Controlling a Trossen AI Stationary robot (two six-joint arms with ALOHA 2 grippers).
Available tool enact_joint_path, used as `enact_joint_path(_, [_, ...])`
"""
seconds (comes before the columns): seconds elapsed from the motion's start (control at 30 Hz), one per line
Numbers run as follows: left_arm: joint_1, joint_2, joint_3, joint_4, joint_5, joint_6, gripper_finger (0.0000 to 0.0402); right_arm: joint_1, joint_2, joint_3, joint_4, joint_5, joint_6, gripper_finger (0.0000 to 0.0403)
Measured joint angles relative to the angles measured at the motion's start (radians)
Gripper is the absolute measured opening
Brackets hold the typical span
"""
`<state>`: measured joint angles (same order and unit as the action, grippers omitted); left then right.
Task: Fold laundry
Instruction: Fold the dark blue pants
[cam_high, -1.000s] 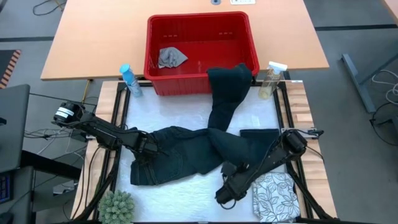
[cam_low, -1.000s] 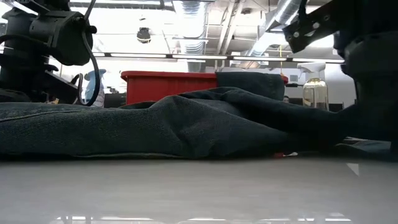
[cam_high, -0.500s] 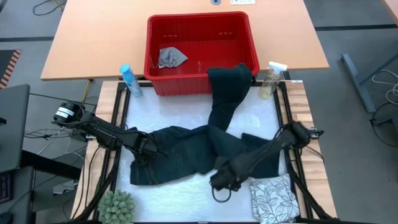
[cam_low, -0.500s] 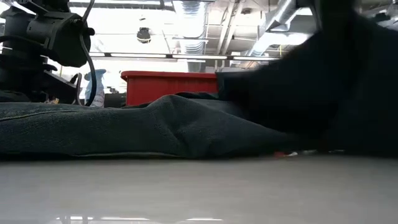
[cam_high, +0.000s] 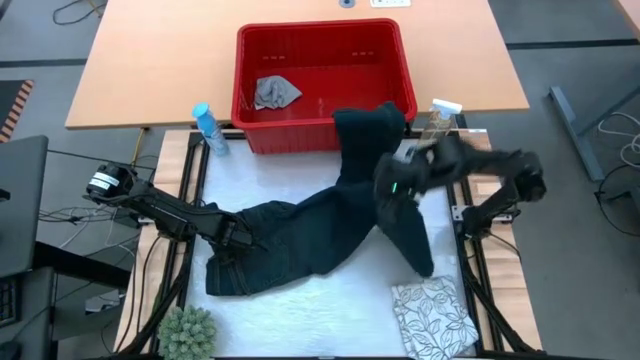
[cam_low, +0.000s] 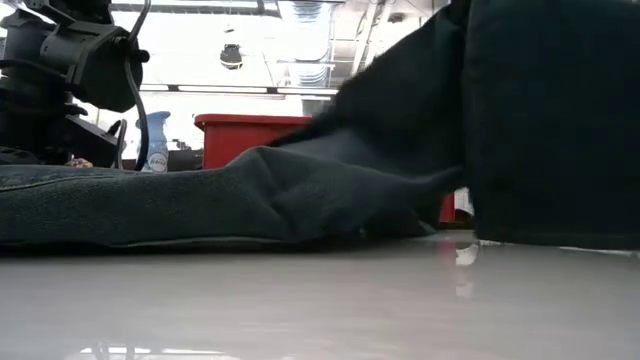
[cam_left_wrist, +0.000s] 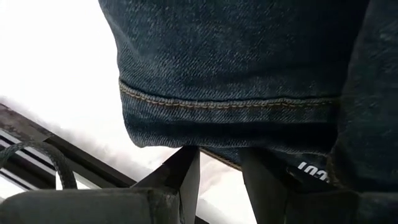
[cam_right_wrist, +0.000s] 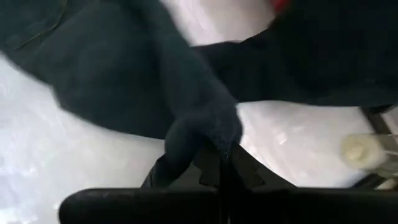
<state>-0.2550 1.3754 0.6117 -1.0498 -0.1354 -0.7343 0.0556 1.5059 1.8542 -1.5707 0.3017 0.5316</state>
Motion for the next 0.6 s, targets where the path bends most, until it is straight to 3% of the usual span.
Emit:
enact_joint_path(0.27, [0.000,0.000,0.000,-0.010,-0.001,-0.011,0.0106,-0.289,-0.052,-0.004,0.002,-0.090,-0.252,0.0030])
enact_joint_path(0.6, [0.000,-0.001,0.000,-0.011,-0.001,-0.071,0.0106,-0.454,0.061,-0.144,-0.001,-0.089,-0.393,0.0172])
